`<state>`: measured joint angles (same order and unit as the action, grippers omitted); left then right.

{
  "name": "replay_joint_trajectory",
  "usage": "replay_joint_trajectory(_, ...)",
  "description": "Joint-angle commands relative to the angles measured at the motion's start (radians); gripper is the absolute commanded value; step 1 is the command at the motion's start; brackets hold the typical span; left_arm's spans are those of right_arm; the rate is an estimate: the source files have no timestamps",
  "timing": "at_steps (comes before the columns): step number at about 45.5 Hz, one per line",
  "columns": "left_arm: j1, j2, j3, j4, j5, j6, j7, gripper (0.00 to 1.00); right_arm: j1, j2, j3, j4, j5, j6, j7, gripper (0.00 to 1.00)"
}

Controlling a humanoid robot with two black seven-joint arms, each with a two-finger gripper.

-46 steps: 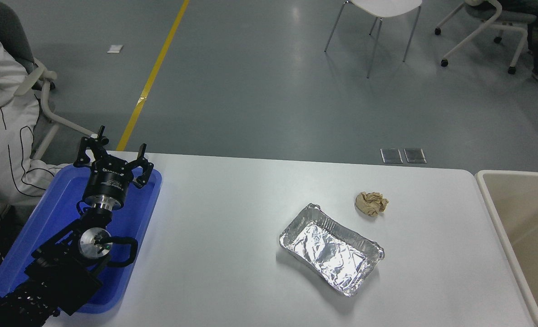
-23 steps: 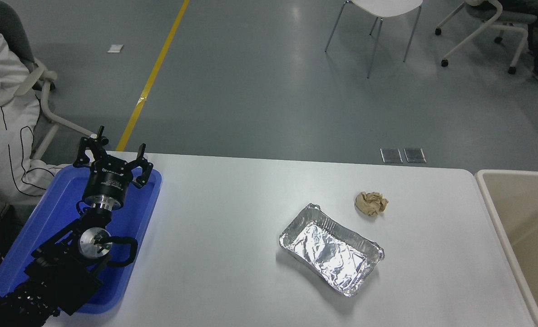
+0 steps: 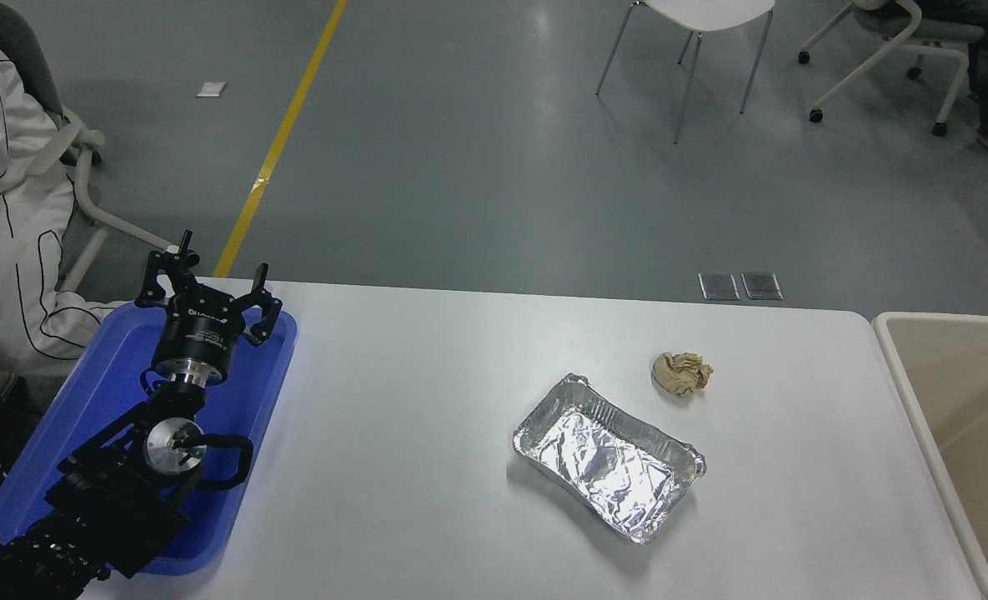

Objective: Pick up paper cup place in dustbin

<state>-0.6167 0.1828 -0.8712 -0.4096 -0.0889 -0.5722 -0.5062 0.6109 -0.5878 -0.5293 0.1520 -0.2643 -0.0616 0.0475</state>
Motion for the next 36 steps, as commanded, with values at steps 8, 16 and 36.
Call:
replay_joint_trajectory(8,0.0,0.0,0.0,0.0,0.0,0.0,0.0,1.0,-0.003,0.003,0.034,0.001,0.0,-0.05,0.0,0.98)
replay_joint_trajectory(16,0.0,0.0,0.0,0.0,0.0,0.0,0.0,1.0,0.006,0.0,0.034,0.012,0.0,-0.049,0.0,0.98)
replay_joint_trajectory(36,0.0,0.0,0.0,0.0,0.0,0.0,0.0,1.0,0.015,-0.006,0.091,0.034,0.0,-0.047,0.0,0.98)
